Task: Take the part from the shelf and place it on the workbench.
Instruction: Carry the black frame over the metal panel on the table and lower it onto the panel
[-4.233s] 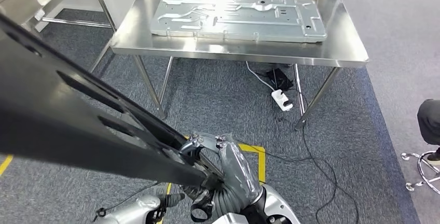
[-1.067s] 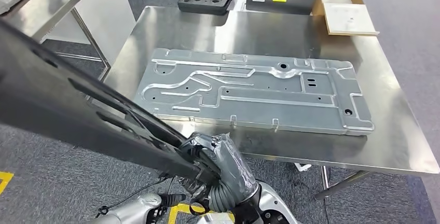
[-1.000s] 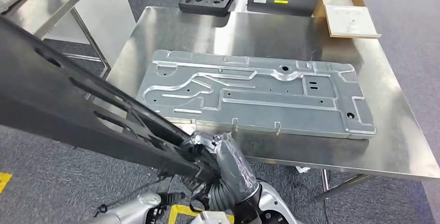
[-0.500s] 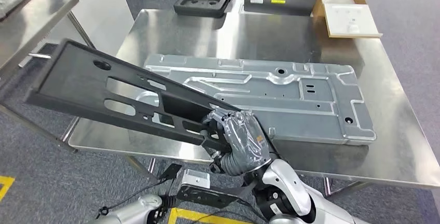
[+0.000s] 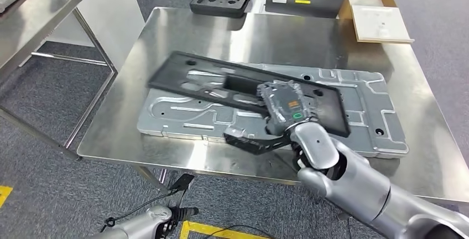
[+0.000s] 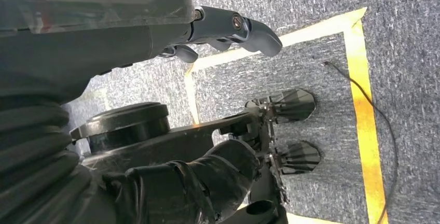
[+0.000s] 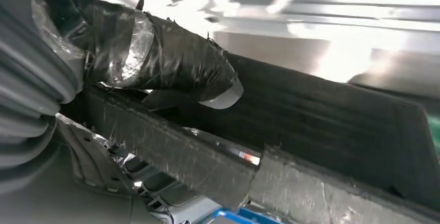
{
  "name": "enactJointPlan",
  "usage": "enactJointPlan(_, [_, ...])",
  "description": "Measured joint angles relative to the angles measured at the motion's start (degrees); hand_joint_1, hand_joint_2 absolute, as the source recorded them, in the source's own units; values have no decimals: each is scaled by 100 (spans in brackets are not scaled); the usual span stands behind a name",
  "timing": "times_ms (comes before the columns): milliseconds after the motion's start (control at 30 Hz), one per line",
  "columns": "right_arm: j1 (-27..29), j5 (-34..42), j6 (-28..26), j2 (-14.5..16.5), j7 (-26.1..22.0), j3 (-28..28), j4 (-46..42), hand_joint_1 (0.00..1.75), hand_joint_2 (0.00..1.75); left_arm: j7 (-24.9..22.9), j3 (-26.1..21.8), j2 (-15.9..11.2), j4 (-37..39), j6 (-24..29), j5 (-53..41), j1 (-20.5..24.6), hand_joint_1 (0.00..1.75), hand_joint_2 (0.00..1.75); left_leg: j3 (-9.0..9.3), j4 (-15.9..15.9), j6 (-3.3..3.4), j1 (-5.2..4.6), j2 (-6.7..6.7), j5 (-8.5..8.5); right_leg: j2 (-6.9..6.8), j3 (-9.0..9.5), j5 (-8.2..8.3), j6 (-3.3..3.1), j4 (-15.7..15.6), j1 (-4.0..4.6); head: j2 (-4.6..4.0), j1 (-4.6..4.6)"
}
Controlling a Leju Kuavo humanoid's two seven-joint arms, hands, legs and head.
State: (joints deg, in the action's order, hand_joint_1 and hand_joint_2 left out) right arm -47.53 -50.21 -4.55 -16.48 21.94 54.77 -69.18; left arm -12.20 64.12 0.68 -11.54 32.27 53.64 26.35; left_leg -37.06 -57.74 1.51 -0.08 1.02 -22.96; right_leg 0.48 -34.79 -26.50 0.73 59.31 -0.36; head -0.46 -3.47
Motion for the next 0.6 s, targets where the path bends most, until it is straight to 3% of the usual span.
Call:
enactJointPlan(67, [-166,-72,97,-131,28,-2,438,175,175,15,27,18,0,-13,-31,27,0,175,47,47,53,23,-3,7,-7,-216,-216,54,437,-8,0,8])
enactJointPlan(133, [-260,-102,139,-257,76,-10,850,175,175,30,56,39,0,-2,-41,48,0,175,63,45,88,21,-5,-8,-7,-625,-480,95,1188,-19,0,16])
enactJointPlan(167, [-270,-101,153,-329,115,-15,1030,131,131,37,67,50,0,10,-40,49,0,175,68,40,100,22,-2,-17,-8,-797,-523,112,1456,-28,0,17])
enactJointPlan(200, [-269,-93,156,-411,158,-19,1197,87,87,49,76,59,0,27,-35,44,0,175,75,31,107,23,8,-28,-8,-878,-463,125,1527,-40,0,19])
enactJointPlan(233, [-270,-83,153,-491,189,-26,1346,44,44,62,84,69,0,43,-30,40,0,175,82,16,109,25,21,-44,-9,-851,-301,133,1371,-54,0,21])
enactJointPlan(267, [-280,-73,148,-567,209,-41,1483,0,0,79,87,79,0,60,-25,37,0,175,89,-8,99,26,33,-68,-13,-720,-66,139,1016,-69,0,21])
enactJointPlan(333, [-319,-61,134,-668,230,-77,1704,0,0,112,89,90,0,87,-21,42,0,175,76,-77,48,9,41,-127,-17,-415,255,131,296,-76,0,18])
enactJointPlan(400, [-328,-50,122,-727,266,-96,1841,0,0,127,90,93,0,122,-25,51,0,175,53,-110,-1,-13,33,-160,-7,-301,303,91,36,-59,0,17])
enactJointPlan(467, [-297,-33,80,-771,322,-104,1910,0,0,152,92,98,0,212,-25,53,0,87,46,-107,-38,-18,24,-175,3,-298,312,31,19,-55,0,19])
enactJointPlan(533, [-280,-16,-6,-801,372,-143,1939,0,0,207,93,104,0,318,-23,58,0,0,-24,-279,-88,-13,0,-308,3,-277,316,-29,1,-67,0,10])
enactJointPlan(600, [-278,1,-100,-817,409,-198,1943,0,0,223,96,110,0,378,-22,64,0,0,-286,-872,-126,-1,-27,-616,0,-257,307,-72,-7,-68,0,1])
